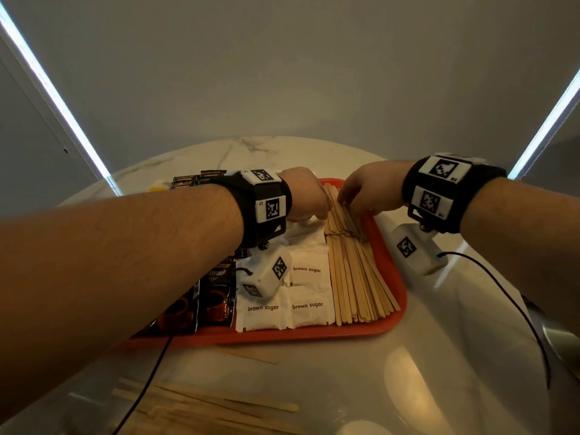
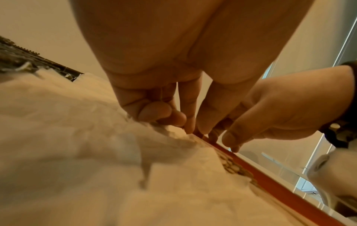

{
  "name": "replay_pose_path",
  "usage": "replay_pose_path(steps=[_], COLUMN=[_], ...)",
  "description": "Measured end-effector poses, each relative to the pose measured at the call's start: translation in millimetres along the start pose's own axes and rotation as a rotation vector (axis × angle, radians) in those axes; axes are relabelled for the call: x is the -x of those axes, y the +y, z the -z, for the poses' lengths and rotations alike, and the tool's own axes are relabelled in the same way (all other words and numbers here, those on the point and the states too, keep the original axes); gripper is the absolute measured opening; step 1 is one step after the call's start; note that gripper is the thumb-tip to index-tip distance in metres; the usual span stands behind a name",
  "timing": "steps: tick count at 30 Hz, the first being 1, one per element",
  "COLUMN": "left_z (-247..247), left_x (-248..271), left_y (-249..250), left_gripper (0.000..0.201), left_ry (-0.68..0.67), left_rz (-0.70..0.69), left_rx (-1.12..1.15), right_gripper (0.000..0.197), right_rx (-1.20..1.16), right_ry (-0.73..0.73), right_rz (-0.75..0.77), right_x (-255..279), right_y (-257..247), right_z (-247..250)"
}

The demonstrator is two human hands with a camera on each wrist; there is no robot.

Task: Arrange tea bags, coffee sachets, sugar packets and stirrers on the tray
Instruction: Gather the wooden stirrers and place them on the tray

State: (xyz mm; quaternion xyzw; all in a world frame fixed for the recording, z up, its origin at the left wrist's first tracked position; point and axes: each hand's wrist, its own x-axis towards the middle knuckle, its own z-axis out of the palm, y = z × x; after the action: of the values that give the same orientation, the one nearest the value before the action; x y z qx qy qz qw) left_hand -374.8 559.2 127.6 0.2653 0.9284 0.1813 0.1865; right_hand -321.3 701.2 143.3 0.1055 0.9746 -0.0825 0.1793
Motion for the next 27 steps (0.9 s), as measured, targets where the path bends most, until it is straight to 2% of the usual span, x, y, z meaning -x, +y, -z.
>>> replay_pose_path(steps=[2,5,8,10,13,17,19,23,25,27], left_z=[4,17,31,40,42,28,20,7,0,-8], left_x=[8,36,83,120,179,244,265,292,297,300], left_y=[0,-1,-10,-24,-57,-108,-128,-151,-158,-164], left_gripper=[0.026,0.017,0.011,0.009,0.007,0.004,0.021,0.077,0.098,0.108], left_ry=[0.014,0.107,0.187,0.199,0.167,0.026,-0.022,-0.145,-0.15,-0.126], left_rz=[-0.026,-0.111,-0.195,-0.236,-0.243,-0.177,-0.143,-0.115,-0.124,-0.117], left_rx=[0.028,0.092,0.111,0.081,-0.019,-0.104,-0.161,-0.305,-0.395,-0.455], right_gripper=[0.041,0.03,0.013,0.008,0.015,0.034,0.041,0.047,0.053,0.064], right_rx=[-0.03,-0.096,-0.154,-0.114,-0.019,0.101,0.157,0.2,0.21,0.235], right_ry=[0.042,0.122,0.066,0.02,-0.047,-0.119,-0.122,-0.125,-0.11,-0.127], right_rz=[-0.014,0.008,0.102,0.195,0.299,0.358,0.354,0.33,0.325,0.328], right_x=[4,25,65,97,142,172,175,173,174,179], right_y=[-2,-16,-45,-63,-81,-102,-113,-134,-142,-150], right_z=[-1,1,-4,-14,-39,-75,-86,-96,-100,-105])
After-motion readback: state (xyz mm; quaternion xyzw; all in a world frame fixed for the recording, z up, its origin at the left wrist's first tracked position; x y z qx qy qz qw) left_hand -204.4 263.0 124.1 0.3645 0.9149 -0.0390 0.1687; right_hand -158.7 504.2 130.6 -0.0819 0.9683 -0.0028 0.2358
